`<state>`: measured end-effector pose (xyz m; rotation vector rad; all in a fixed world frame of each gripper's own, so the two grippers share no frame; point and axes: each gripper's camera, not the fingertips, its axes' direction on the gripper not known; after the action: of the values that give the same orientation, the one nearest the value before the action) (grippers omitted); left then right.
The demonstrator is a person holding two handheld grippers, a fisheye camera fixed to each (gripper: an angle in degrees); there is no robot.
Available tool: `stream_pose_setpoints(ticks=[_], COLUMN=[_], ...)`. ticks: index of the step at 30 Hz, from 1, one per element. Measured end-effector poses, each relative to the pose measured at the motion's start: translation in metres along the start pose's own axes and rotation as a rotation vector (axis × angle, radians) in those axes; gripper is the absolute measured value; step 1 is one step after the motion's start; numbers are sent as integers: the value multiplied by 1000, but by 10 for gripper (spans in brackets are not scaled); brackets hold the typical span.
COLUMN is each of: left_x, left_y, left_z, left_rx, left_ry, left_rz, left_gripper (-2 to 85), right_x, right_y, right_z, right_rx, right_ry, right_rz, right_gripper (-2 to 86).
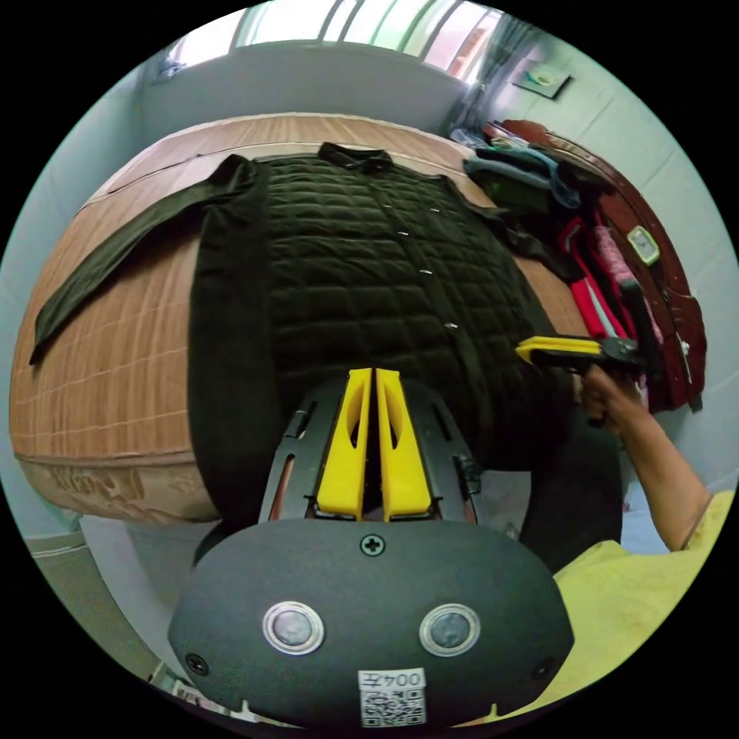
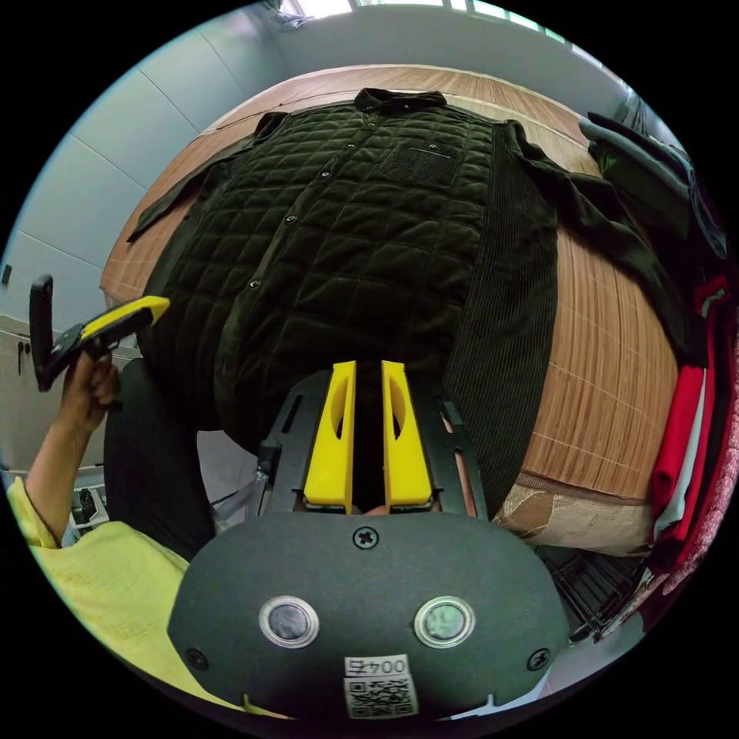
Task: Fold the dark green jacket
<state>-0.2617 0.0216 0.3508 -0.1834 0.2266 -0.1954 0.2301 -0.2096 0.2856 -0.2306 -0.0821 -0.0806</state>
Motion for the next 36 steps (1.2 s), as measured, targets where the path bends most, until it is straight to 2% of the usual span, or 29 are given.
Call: stream_pose_setpoints(ticks=[2, 10, 15, 20, 24, 29, 36], left_x=[-19, -61, -125, -178, -214, -231, -230], left_y=[-3, -17, -78, -144, -181, -199, -213], left_z=[7, -1, -17, -10, 11, 32, 43], left_rx=[-19, 0, 85, 86, 55, 48, 42], left_ry=[-35, 80, 126, 71, 145, 185, 112], left_rz=[-17, -98, -231, -313, -408, -458, -404], left_gripper=[12, 25, 61, 81, 90, 91, 49], right_x=[-2, -5, -11, -12, -3, 4, 12], right_y=[-3, -18, -25, -31, -35, -38, -40], right_z=[1, 3, 4, 5, 4, 3, 1], right_rx=[0, -28, -28, -38, -41, -45, -48], right_ry=[5, -4, 30, 45, 7, -7, 0], right_rz=[1, 6, -4, -2, 21, 25, 18], right_gripper=[65, 65, 65, 65, 64, 60, 58])
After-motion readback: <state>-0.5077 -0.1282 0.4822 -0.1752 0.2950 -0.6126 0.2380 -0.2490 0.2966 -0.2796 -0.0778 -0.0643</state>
